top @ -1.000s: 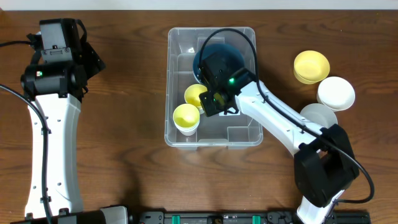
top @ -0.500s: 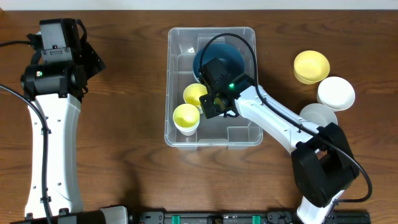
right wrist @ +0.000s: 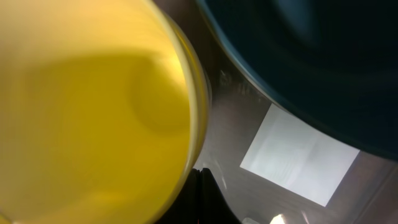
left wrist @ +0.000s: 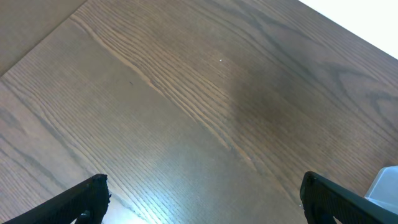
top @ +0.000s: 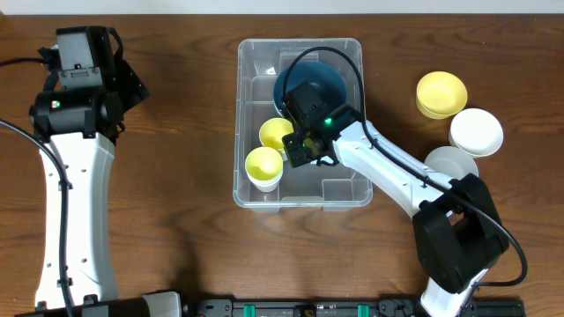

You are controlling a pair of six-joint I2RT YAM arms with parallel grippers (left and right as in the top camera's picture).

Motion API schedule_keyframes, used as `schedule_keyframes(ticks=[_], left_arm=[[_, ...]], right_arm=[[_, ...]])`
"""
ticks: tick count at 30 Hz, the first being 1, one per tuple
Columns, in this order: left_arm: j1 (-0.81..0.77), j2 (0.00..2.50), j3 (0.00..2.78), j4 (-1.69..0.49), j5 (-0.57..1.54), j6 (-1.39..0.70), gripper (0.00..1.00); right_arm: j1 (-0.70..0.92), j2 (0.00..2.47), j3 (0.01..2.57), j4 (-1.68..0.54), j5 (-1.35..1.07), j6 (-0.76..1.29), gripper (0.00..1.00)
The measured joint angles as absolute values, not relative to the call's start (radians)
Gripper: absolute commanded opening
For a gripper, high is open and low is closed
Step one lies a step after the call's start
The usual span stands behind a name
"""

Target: Pack container

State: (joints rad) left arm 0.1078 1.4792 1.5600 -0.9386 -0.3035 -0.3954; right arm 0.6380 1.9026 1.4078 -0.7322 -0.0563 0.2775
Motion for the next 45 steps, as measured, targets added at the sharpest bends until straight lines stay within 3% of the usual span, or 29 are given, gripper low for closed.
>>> schedule_keyframes(ticks=[12,26,29,33,45], left_arm=[[0.108,1.479,1.560,-0.939,-0.303,-0.395,0.98],[0.108,1.479,1.560,-0.939,-0.303,-0.395,0.98],[0.108,1.479,1.560,-0.939,-0.303,-0.395,0.98],[0.108,1.479,1.560,-0.939,-0.303,-0.395,0.98],[0.108,1.479,1.560,-0.939,-0.303,-0.395,0.98]], right_arm=[[0.627,1.872,1.407,-0.839,-0.057,0.257,0.09],[0.627,1.544,1.406,-0.987,-0.067,0.149,0.11],[0.659,1.501,1.406,-1.023,-0.073,0.066,0.31],[0.724,1.491,1.406,-1.034,-0.077,-0.028,0.40],[0.839,1.499,1.406,-1.002,-0.082,-0.149,0.53]])
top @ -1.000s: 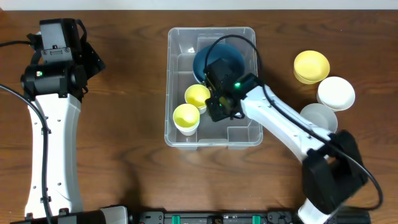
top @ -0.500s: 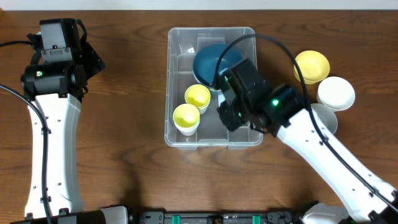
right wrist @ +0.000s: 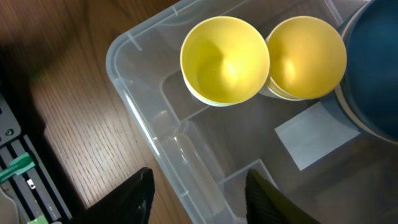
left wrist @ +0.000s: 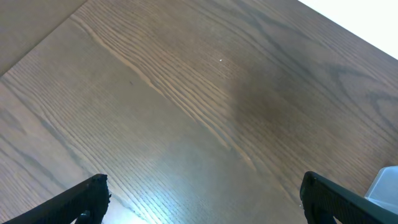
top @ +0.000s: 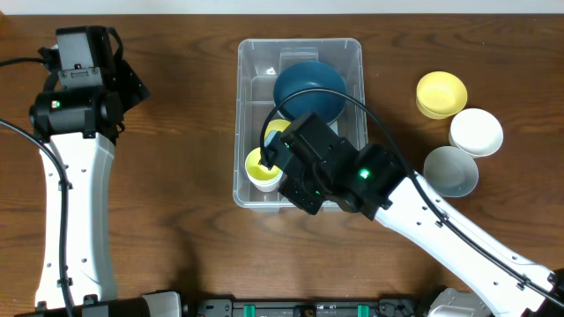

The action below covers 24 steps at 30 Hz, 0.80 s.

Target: Pack container

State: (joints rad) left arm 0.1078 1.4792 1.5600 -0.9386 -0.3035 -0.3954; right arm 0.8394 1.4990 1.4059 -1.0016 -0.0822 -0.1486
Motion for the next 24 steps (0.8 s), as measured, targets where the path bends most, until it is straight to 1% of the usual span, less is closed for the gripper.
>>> schedule_keyframes(ticks=[4,9,13,14,18,22,24], left_arm=[[0.108,1.479,1.560,-0.939,-0.303,-0.395,0.98],[0.108,1.479,1.560,-0.939,-0.303,-0.395,0.98],[0.108,1.479,1.560,-0.938,-0.303,-0.395,0.98],[0.108,1.479,1.560,-0.939,-0.303,-0.395,0.98],[0.108,1.479,1.560,-0.939,-0.303,-0.395,0.98],[0.108,1.479,1.560,-0.939,-0.303,-0.395,0.98],[0.108,1.479,1.560,-0.939,-0.303,-0.395,0.98]], right_arm=[[0.841,1.529,1.406,-1.002,-0.082,-0.164,0.56],[0.852,1.584,1.406,-0.981,-0.082,-0.185,0.66],[0.870,1.629,1.406,-0.960,-0.081,-0.194,0.71],[0.873,1.640,1.406,-0.953,-0.082,-0.194,0.75],[0.875,1.660,1.406,-0.936,-0.078,-0.195,0.82],[0.875,1.667,1.406,-0.922,-0.067,-0.195,0.83],[0.875,1.668,1.406,-0.915,-0.063,-0.196,0.80]])
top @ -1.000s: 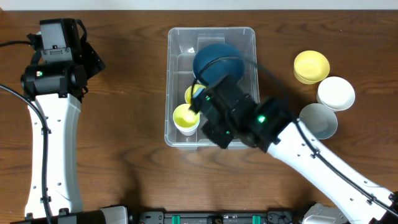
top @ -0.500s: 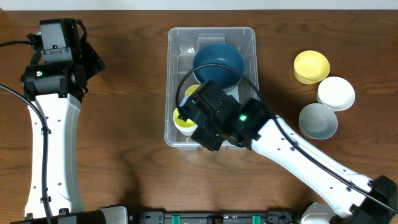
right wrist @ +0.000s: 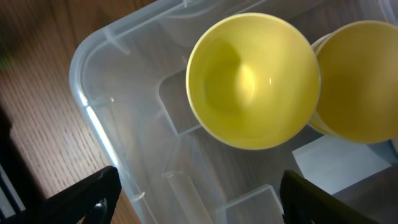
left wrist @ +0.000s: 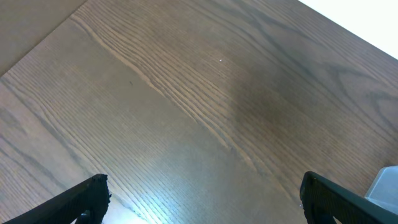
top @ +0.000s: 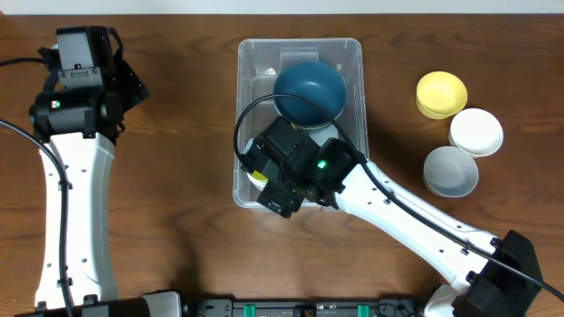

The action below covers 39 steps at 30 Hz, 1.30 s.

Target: Pack container

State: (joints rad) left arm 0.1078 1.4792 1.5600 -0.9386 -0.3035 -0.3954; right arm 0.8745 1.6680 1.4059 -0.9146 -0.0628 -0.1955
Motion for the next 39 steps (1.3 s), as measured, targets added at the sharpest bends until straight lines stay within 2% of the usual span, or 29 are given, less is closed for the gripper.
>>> schedule_keyframes(ticks=[6,11,21,26,29,39], left_arm=[[0.108,1.479,1.560,-0.939,-0.303,-0.395,0.98],[0.108,1.479,1.560,-0.939,-0.303,-0.395,0.98],[0.108,1.479,1.560,-0.939,-0.303,-0.395,0.98],[0.108,1.479,1.560,-0.939,-0.303,-0.395,0.98],[0.108,1.479,1.560,-0.939,-0.303,-0.395,0.98],[0.108,1.479,1.560,-0.939,-0.303,-0.395,0.98]], right_arm=[[0.875,1.668,1.406,-0.893,-0.055,-0.181,0.75],[0.875,1.668,1.406,-0.886,-0.052,-0.193,0.74],[0.875,1.668,1.406,-0.897,-0.052,-0.556,0.79],[0.873,1.668,1.406,-0.882,-0.052,-0.733,0.70],[0.870,1.668,1.406,-0.865,-0.052,-0.785,0.55],[0.867,1.668,1.406,-0.880,-0.053,-0.831,0.43]])
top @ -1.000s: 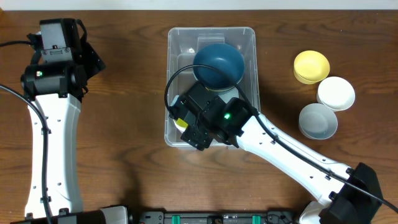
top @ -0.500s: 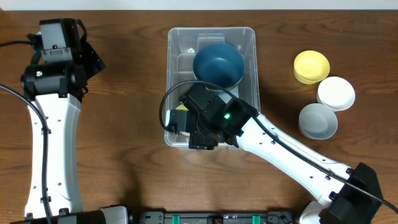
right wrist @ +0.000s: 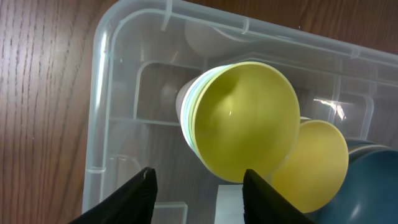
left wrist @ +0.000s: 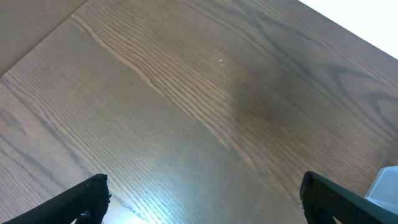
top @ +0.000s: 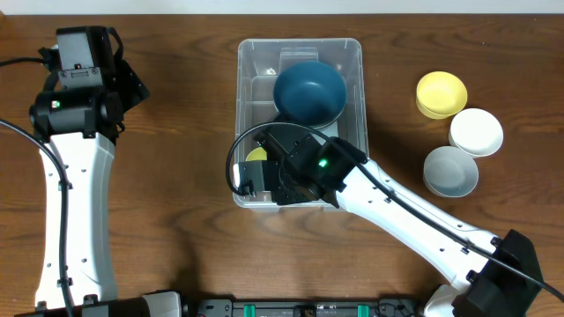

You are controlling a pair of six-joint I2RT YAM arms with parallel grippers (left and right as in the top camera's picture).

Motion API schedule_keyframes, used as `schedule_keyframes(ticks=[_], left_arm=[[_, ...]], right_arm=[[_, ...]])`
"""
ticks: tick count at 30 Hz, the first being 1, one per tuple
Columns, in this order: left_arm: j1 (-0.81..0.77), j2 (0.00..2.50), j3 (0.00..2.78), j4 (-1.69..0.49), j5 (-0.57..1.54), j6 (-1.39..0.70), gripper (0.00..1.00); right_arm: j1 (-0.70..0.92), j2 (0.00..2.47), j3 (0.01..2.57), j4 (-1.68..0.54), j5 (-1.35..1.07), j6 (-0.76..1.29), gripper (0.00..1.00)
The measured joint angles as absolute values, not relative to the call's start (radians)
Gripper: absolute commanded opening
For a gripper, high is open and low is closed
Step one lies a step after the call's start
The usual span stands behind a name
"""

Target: Pack container

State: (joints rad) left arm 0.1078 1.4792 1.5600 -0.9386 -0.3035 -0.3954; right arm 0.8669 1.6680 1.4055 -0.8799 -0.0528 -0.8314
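The clear plastic container [top: 357, 114] stands mid-table. It holds a dark blue bowl [top: 308, 91] at the back and two yellow cups at the front left. In the right wrist view the nearer yellow cup [right wrist: 242, 118] leans over the second one [right wrist: 317, 155], with the blue bowl [right wrist: 376, 183] at the edge. My right gripper [right wrist: 202, 193] hovers open above the container's front left, holding nothing; overhead it [top: 262, 180] covers most of the cups. My left gripper [left wrist: 211, 199] is open over bare wood, far left.
On the table to the right of the container sit a yellow bowl [top: 441, 92], a white bowl [top: 476, 132] and a pale grey bowl [top: 450, 170]. The container's corner [left wrist: 387, 180] shows at the right edge of the left wrist view. The left arm [top: 75, 132] stands along the left side.
My right wrist has turned and shifted slightly over the container's front left, so the cups show from another side. It remains open and empty. The cups, bowls and left arm have not moved.
My right gripper was first low inside the container, close against a yellow cup. Then it was raised and open above the container's front, both cups standing inside. It then hung nearer the front left cup, and now has turned there.
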Motion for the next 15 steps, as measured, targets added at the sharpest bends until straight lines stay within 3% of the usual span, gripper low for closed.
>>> schedule_keyframes(ticks=[4,9,13,15], left_arm=[[0.108,1.479,1.560,-0.939,-0.303,-0.395,0.98],[0.108,1.479,1.560,-0.939,-0.303,-0.395,0.98],[0.108,1.479,1.560,-0.939,-0.303,-0.395,0.98],[0.108,1.479,1.560,-0.939,-0.303,-0.395,0.98]], right_arm=[[0.867,1.668,1.406,-0.885,-0.059,-0.842,0.35],[0.867,1.668,1.406,-0.881,-0.077,-0.831,0.44],[0.867,1.668,1.406,-0.822,-0.078,-0.696,0.38],[0.867,1.668,1.406,-0.796,-0.073,-0.548,0.26]])
